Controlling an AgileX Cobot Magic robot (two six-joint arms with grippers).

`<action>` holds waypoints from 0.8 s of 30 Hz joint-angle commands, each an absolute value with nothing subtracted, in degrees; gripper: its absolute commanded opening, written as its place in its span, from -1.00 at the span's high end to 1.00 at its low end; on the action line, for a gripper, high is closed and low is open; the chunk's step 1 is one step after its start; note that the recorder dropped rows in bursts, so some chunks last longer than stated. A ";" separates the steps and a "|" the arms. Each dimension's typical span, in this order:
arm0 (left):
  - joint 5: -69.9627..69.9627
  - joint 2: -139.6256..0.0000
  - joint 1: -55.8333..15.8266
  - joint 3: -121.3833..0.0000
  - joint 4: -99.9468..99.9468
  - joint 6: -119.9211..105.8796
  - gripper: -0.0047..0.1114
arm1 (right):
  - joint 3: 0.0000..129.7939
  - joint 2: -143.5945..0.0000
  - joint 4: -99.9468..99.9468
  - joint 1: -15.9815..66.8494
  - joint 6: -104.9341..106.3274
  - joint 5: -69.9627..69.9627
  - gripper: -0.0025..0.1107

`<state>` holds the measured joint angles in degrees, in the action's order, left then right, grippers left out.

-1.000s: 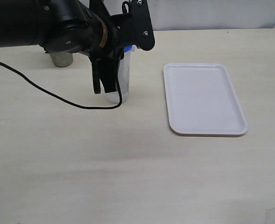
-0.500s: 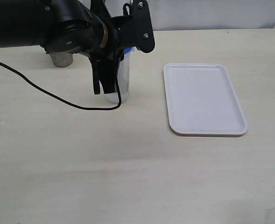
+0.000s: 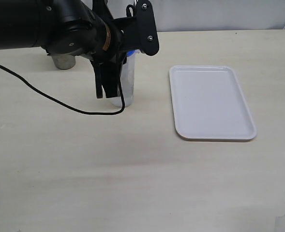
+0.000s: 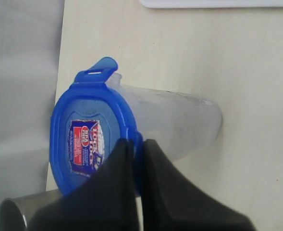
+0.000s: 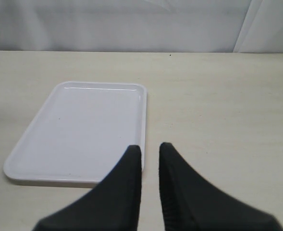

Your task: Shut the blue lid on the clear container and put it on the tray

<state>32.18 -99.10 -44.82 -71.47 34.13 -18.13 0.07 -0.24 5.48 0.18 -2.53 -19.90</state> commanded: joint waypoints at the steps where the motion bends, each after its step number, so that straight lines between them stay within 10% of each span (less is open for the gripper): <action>1: 31.76 -99.39 -45.03 -71.43 33.28 -18.10 0.92 | 0.00 0.00 5.16 0.16 -2.52 -19.78 0.72; 24: 31.54 -99.39 -45.03 -71.43 32.31 -19.70 0.92 | 0.00 0.00 5.16 0.16 -2.52 -19.78 0.72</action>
